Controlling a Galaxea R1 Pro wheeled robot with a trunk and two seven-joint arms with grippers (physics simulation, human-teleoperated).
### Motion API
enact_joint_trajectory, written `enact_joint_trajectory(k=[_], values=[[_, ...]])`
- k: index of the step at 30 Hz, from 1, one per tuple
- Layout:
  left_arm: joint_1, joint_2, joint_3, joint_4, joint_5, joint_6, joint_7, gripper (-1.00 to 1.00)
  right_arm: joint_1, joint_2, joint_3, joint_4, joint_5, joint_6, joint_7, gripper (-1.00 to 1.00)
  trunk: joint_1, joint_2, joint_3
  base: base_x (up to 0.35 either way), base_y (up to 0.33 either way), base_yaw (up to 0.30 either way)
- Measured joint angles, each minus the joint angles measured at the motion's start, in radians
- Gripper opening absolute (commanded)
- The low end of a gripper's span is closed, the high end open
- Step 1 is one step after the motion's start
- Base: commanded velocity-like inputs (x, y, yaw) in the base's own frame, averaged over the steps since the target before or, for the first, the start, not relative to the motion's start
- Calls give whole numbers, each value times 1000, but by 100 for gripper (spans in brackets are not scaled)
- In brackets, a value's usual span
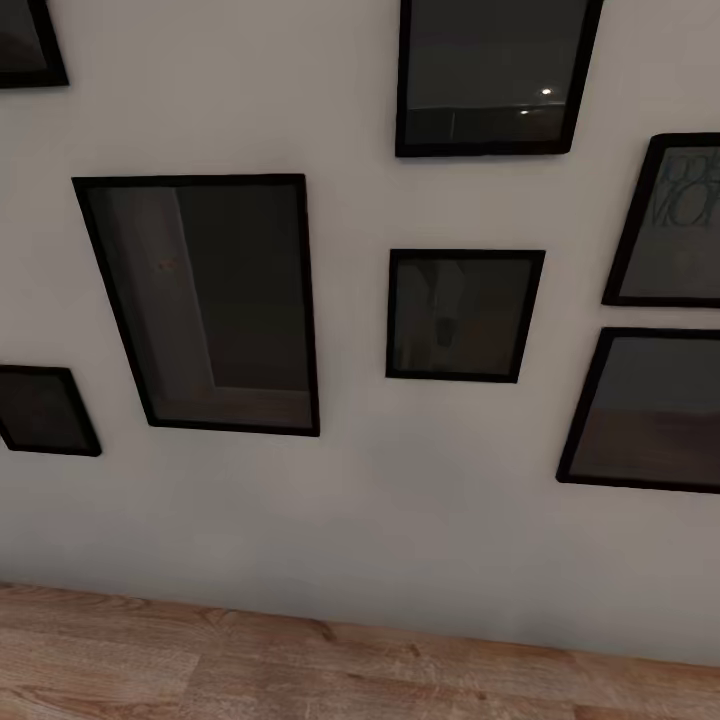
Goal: Pick up the two gym shoes and the two sandals from the corridor floor and place them onto the hallstand (shoe rack) in the corridor, making sure they are on the rack and not on the floor. Arrange them so the two gym shoes are next to each other and the two sandals are next to each other.
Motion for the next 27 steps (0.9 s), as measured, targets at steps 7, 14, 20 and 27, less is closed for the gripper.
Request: enact_joint_trajectory(k=[7,14,20,27], values=[[0,-5,4,-1,3,-3,-1,100,-6,27,2,-22,1,-1,-3,100,0,0,0,0,0,0],[0,-9,4,-1,3,-5,-1,100,-6,37,1,-34,0,-1,-3,100,0,0,0,0,0,0],[0,-15,3,-3,3,-5,-1,100,-6,38,1,-36,0,-1,-3,100,0,0,0,0,0,0],[0,-16,1,-30,3,-26,-1,100,-6,38,1,-43,0,-4,-3,100,0,0,0,0,0,0]])
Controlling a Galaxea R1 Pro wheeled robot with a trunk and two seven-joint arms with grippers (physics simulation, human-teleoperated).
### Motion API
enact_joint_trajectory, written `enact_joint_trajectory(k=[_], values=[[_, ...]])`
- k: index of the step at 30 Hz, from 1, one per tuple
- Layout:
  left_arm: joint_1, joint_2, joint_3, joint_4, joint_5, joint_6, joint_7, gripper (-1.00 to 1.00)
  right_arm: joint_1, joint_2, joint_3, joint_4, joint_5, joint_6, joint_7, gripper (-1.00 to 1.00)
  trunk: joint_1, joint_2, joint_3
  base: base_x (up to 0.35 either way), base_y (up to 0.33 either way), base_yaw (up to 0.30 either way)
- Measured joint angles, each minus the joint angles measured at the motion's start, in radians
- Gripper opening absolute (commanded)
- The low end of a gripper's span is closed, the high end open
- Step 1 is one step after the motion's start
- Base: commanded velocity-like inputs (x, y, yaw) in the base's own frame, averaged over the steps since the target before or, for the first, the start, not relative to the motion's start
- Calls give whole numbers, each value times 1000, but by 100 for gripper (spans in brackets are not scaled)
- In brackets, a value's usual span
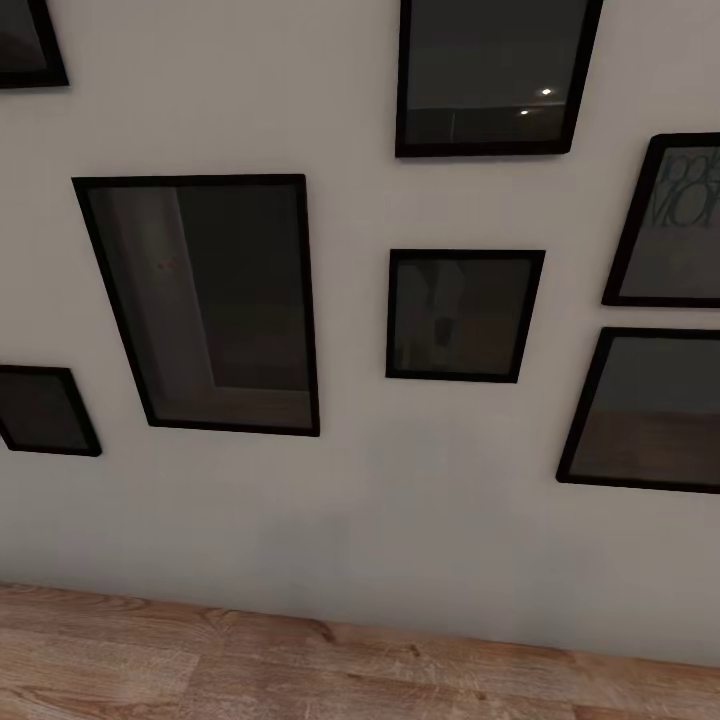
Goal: Pick up the two gym shoes and the two sandals from the corridor floor and place them onto the hallstand (shoe rack) in the corridor, making sure they are on the rack and not on the floor. Arrange them so the two gym shoes are next to each other and the two sandals are next to each other.
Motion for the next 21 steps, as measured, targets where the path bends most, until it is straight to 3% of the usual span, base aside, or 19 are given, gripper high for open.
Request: enact_joint_trajectory(k=[13,20,21], values=[[-1,4,1,-74,1,-73,8,100,0,-3,-5,-74,-1,-63,-2,100,0,0,0,0,0,0],[-19,3,1,-114,9,-111,12,100,-1,-27,-6,-113,-1,-102,-3,100,0,0,0,0,0,0],[-41,4,1,-177,9,-262,12,100,-2,-34,-7,-192,-1,-346,-3,100,0,0,0,0,0,0]])
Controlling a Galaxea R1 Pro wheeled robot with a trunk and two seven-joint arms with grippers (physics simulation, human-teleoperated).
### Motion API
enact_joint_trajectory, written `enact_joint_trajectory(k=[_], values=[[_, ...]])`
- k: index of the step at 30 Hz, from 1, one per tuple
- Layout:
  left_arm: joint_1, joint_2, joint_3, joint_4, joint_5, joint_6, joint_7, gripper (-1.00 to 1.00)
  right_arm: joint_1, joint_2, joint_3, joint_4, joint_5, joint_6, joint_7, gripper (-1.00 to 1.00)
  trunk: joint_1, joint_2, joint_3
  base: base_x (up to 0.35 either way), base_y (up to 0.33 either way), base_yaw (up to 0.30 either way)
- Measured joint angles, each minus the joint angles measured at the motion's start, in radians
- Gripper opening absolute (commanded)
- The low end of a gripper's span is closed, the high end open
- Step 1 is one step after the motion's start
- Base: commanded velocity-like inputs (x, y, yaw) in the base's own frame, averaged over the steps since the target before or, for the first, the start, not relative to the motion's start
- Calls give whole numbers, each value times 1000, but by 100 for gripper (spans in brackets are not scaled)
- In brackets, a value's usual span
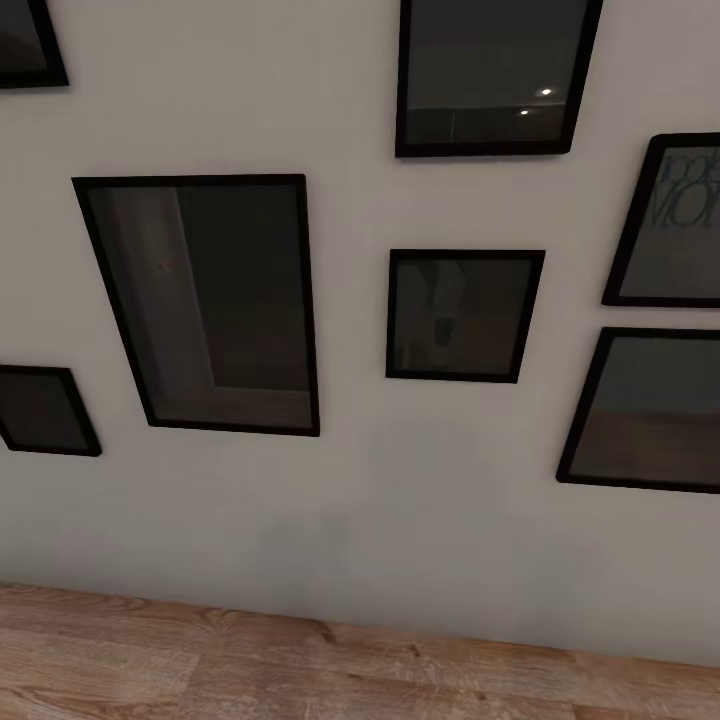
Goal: Pick up the two gym shoes and the two sandals from the corridor floor and place them onto the hallstand (shoe rack) in the corridor, making sure they are on the rack and not on the floor. Arrange them so the two gym shoes are next to each other and the two sandals are next to each other.
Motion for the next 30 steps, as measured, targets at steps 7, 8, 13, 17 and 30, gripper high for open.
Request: enact_joint_trajectory(k=[7,8,13,17,30], values=[[-111,-2,0,-27,5,-8,1,100,-4,-30,-1,-169,0,-53,0,100,0,0,0,0,0,0],[-121,-3,0,-27,5,-8,1,100,-6,-33,-1,-178,0,-54,0,100,0,0,0,0,0,0],[-153,-2,0,-23,6,-11,0,100,-31,-45,-1,-198,1,-56,0,100,0,0,0,0,0,0],[-161,3,0,-18,4,-24,-1,100,-46,-68,-1,-202,1,-57,0,100,0,0,0,0,0,0],[-159,13,0,-12,6,-42,-1,100,-53,-98,5,-207,4,-58,9,100,0,0,0,0,0,0]])
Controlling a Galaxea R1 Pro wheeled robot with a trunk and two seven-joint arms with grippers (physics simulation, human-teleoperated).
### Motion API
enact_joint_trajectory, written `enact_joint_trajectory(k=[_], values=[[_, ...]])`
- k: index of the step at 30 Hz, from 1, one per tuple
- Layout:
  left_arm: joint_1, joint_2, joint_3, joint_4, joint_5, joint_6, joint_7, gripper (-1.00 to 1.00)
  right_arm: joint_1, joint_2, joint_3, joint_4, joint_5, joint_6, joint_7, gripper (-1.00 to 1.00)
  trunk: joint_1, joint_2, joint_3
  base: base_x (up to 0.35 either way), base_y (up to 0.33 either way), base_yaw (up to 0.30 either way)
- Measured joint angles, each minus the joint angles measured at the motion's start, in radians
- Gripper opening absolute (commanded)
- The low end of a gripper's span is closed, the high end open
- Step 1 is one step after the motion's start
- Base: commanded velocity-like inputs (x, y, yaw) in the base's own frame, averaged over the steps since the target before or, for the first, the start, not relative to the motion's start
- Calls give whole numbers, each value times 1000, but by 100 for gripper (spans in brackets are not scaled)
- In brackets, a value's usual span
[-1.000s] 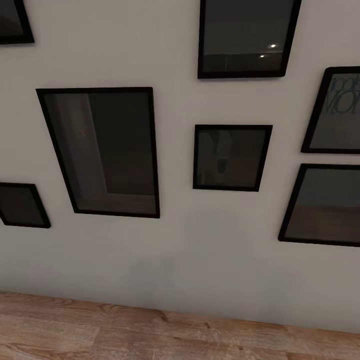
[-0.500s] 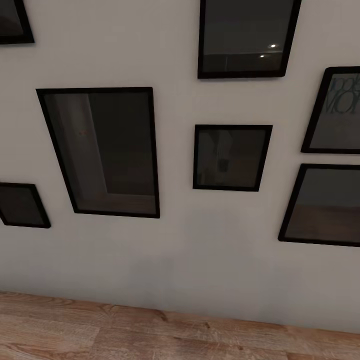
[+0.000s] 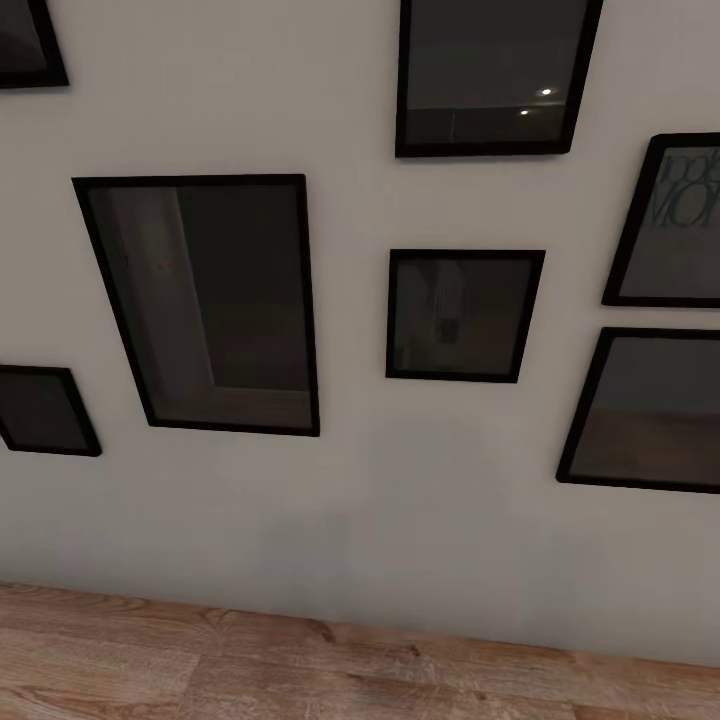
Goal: Pick up the two gym shoes and the two sandals from the corridor floor and place them onto the hallstand (shoe rack) in the corridor, making sure they are on the rack and not on the floor. Arrange them so the two gym shoes are next to each other and the two sandals are next to each other.
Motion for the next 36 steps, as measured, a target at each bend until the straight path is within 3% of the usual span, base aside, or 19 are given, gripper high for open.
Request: enact_joint_trajectory(k=[9,31,36], values=[[5,0,0,1,-3,-6,0,100,-1,-4,-5,-5,-5,1,-7,100,0,0,1,0,0,-49],[5,-1,0,1,-4,-7,0,100,-1,-3,-8,-5,-6,1,-8,100,0,0,-12,0,0,-229],[5,1,1,0,-5,-7,0,100,-1,-5,-34,-5,-6,1,-8,100,0,0,-18,0,0,-205]])
